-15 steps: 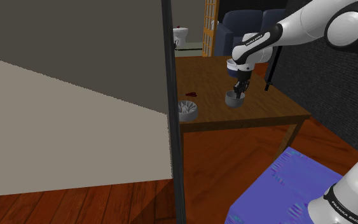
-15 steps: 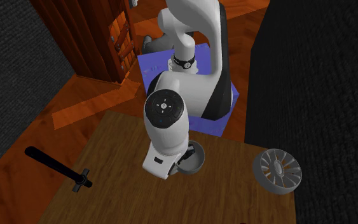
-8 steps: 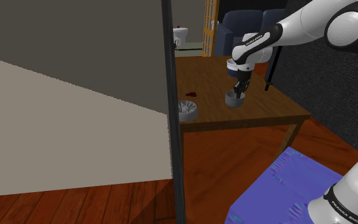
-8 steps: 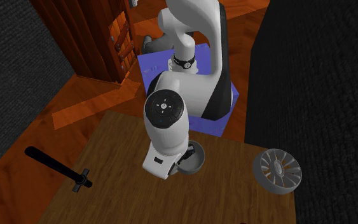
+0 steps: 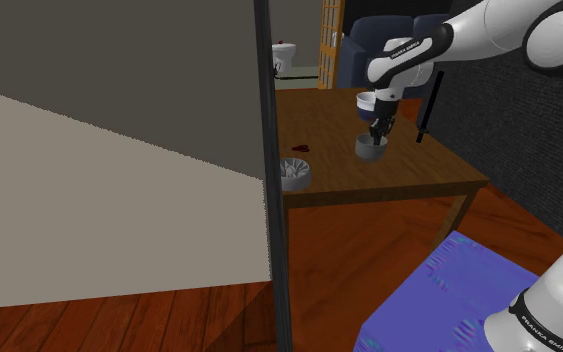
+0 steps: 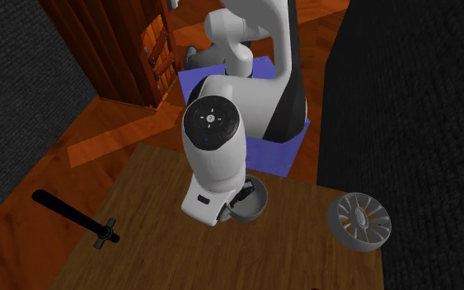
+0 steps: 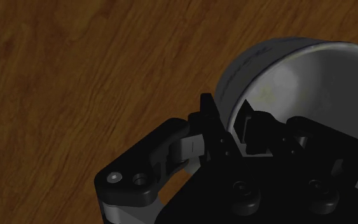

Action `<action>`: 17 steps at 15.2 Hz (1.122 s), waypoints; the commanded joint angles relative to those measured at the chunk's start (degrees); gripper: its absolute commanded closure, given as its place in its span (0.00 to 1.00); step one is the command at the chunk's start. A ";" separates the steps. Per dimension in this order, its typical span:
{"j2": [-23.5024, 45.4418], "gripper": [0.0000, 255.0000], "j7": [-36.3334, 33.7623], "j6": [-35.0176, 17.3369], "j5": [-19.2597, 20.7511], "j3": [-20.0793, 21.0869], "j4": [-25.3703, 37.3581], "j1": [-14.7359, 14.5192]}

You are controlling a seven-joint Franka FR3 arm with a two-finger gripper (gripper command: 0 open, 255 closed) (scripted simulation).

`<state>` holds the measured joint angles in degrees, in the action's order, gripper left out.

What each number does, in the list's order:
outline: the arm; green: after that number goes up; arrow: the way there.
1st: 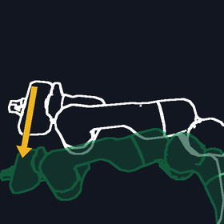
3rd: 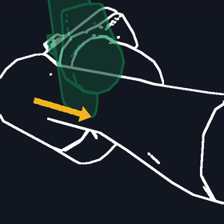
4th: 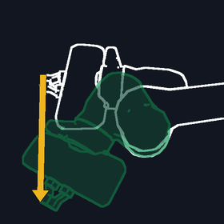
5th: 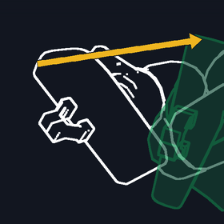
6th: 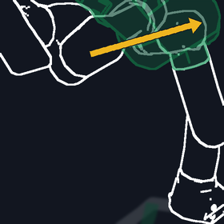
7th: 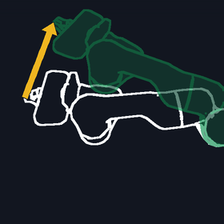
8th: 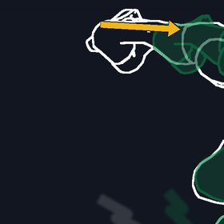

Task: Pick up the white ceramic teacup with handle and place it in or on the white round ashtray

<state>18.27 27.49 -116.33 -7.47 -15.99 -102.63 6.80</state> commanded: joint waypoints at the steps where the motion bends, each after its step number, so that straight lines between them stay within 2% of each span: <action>1: -0.51 1.00 -0.13 1.37 0.21 -0.09 0.89 0.00; 15: -3.38 1.00 -1.11 10.90 1.37 -0.48 7.69 -0.08; 17: -3.40 1.00 -3.61 10.97 1.45 0.44 7.89 -1.65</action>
<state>14.61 24.77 -105.77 -5.99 -15.88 -95.46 5.65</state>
